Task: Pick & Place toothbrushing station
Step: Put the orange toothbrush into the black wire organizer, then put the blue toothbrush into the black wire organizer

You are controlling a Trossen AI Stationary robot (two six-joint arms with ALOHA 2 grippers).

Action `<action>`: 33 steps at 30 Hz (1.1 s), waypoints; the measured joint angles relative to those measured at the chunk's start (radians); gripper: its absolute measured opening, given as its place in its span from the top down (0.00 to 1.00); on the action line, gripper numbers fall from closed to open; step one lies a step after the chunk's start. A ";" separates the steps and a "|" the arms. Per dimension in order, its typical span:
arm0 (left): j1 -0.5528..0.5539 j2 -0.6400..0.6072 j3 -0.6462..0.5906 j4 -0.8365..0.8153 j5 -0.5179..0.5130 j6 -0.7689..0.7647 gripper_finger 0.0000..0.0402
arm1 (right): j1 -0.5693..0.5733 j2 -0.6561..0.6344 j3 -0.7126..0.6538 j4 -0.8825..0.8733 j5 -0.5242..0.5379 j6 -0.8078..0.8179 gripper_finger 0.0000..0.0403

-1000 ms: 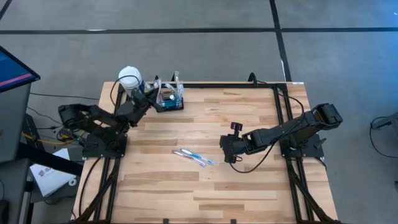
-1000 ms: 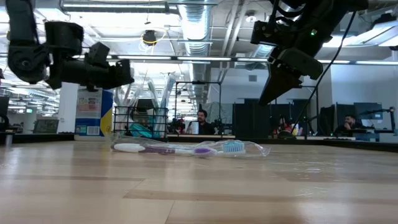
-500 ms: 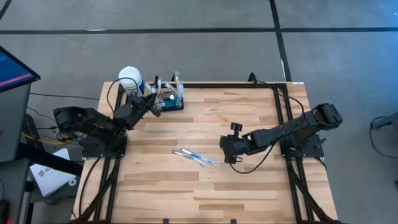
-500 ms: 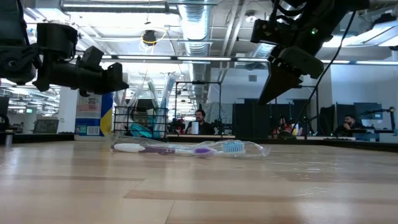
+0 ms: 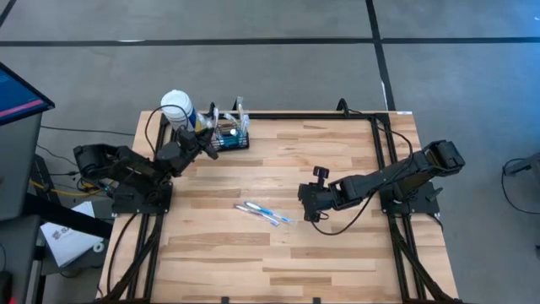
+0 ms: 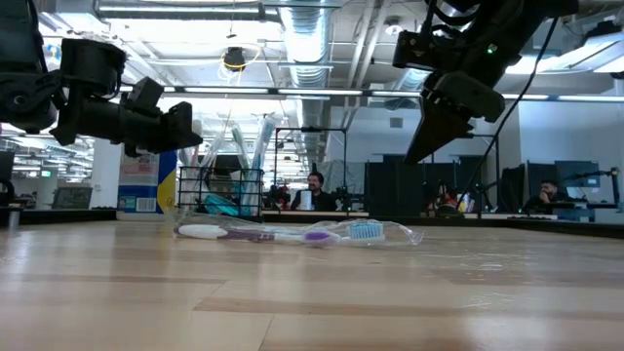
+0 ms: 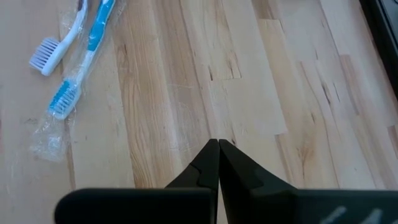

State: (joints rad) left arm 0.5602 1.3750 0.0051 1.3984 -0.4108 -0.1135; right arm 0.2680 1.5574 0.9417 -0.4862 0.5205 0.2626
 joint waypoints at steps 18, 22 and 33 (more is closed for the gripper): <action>0.000 -0.144 0.000 0.013 0.051 0.003 0.62 | 0.001 0.000 0.000 0.003 -0.007 0.001 1.00; 0.000 -0.198 0.000 0.012 0.051 0.003 0.60 | 0.000 0.001 0.000 0.039 -0.087 -0.004 1.00; -0.091 -0.408 0.000 0.021 0.159 -0.027 0.62 | -0.003 0.151 0.001 0.217 -0.265 -0.129 1.00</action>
State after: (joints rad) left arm 0.4694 0.9671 0.0055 1.4194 -0.2519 -0.1408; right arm 0.2653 1.7080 0.9429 -0.2696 0.2558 0.1336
